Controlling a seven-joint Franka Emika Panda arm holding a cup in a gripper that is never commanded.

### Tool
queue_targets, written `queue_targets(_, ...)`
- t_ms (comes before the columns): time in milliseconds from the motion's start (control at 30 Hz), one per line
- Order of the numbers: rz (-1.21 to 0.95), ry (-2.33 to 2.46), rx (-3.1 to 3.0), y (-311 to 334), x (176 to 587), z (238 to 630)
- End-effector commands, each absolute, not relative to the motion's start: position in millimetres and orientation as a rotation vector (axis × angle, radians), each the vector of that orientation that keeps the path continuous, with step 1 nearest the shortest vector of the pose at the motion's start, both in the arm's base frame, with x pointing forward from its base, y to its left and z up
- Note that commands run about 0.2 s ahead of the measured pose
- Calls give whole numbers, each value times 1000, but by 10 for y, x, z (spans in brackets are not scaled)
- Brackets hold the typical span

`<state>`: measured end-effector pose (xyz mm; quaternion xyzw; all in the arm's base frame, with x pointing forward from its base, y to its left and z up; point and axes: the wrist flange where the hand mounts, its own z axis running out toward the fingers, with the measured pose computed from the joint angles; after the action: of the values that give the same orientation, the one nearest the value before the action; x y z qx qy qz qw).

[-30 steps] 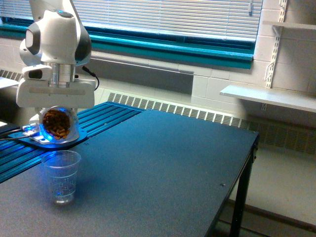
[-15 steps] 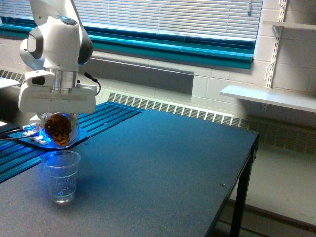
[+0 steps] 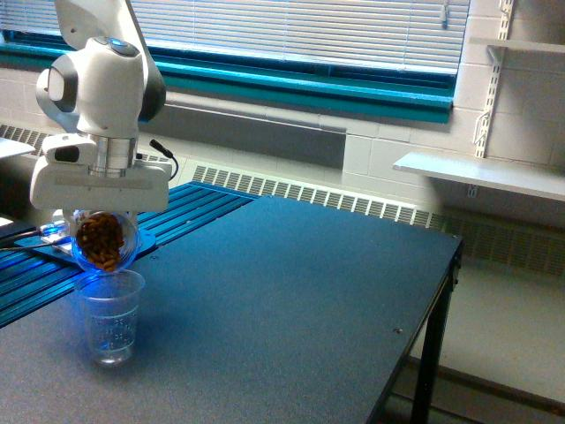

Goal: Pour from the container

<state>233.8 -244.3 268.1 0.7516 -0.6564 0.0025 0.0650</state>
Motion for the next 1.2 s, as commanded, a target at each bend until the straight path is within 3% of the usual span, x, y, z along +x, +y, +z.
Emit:
queue_targets(33, 0, -1980, 2267, -2454, 2402, 2654)
queue_targets(1200, -11, -1954, 2294, -2533, 2727, 2627)
